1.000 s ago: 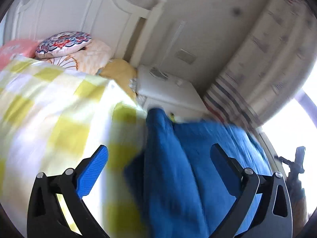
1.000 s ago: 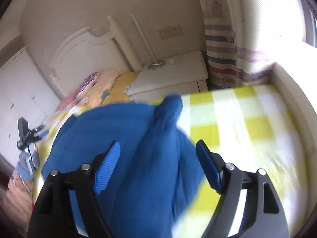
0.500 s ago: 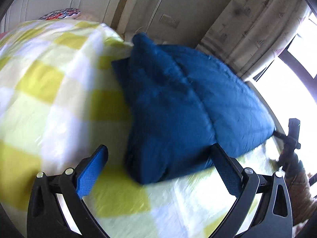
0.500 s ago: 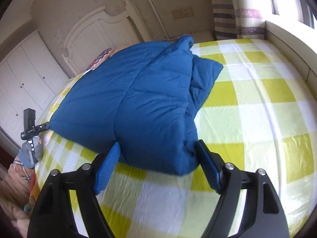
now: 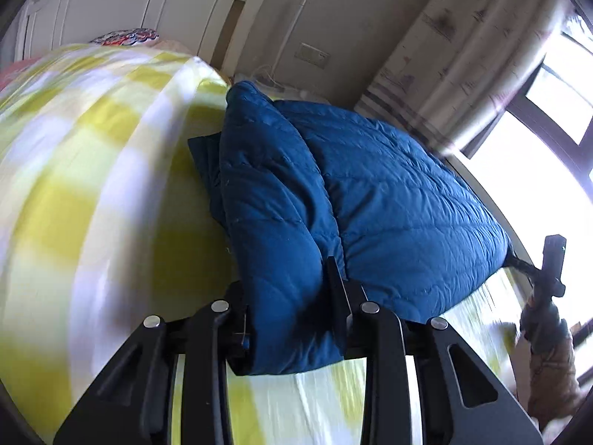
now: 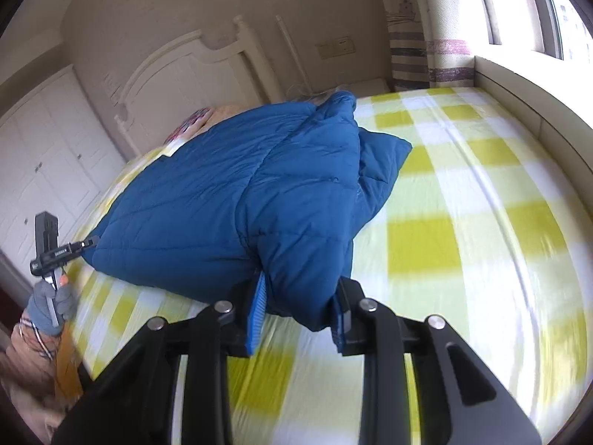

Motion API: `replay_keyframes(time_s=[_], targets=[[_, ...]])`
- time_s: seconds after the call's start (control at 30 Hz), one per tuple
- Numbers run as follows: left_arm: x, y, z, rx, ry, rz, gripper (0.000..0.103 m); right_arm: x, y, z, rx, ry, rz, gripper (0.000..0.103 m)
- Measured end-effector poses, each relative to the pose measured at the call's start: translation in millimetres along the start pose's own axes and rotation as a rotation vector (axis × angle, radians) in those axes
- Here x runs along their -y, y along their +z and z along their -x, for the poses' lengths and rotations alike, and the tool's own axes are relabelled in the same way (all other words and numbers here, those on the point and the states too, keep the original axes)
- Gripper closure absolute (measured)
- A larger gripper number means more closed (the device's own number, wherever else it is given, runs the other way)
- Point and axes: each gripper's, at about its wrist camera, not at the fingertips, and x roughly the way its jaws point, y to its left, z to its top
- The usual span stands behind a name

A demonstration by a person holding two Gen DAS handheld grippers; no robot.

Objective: Fold large clothes

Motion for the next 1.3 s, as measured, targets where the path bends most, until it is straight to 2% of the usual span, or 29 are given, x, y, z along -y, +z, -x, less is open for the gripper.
replay_keyframes(time_s=[0.17,0.23,0.37,0.43,0.5,0.6,0.67,0.7,0.73,0.77,0.83,0.9,1.0,1.1,1.2,1.27,1.3], targets=[[12,-70,61,-0.002,-0.022,0.013,0.075,-21,-65,52,0.006,0.038,-0.004,0.074],[14,-87,74,0.011,-0.024,0.022,0.075,-28,-82,66,0.011,0.042,-0.010,0.073],[15,-102,86,0.026,-0.028,0.044,0.074,-36,-110,87,0.019,0.040,-0.013,0.071],[14,-108,89,0.032,-0.040,0.060,0.073,-33,-114,94,0.035,0.022,-0.033,0.058],[18,-109,94,0.025,-0.034,0.053,0.071,-23,-110,101,0.042,-0.015,-0.065,0.038],[39,-113,118,0.015,0.096,-0.093,0.070,-10,-96,131,0.139,-0.116,-0.150,0.026],[47,-104,138,0.057,0.197,-0.154,0.069,-13,-78,147,0.217,-0.151,-0.162,0.025],[52,-92,146,0.088,0.227,-0.154,0.064,-23,-63,151,0.258,-0.165,-0.135,0.024],[55,-80,151,0.113,0.250,-0.142,0.024,-37,-48,151,0.290,-0.165,-0.095,0.023],[65,-62,157,0.176,0.269,-0.125,0.004,-57,-32,147,0.317,-0.157,-0.043,0.015],[91,-31,160,0.277,0.253,-0.129,0.004,-96,-8,134,0.349,-0.140,0.066,0.002],[117,-5,146,0.288,0.241,-0.150,0.004,-141,18,112,0.357,-0.124,0.178,0.002],[153,34,104,0.287,0.314,-0.218,0.004,-190,54,69,0.311,-0.113,0.270,0.002],[167,70,34,0.162,0.360,-0.259,0.004,-211,90,2,0.156,-0.147,0.288,0.002],[153,92,-31,0.044,0.380,-0.231,0.004,-201,106,-75,-0.013,-0.205,0.278,0.002],[130,92,-79,-0.066,0.378,-0.187,0.004,-180,90,-144,-0.165,-0.307,0.338,0.002],[115,86,-103,-0.101,0.390,-0.181,0.004,-162,77,-172,-0.267,-0.285,0.300,0.002]])
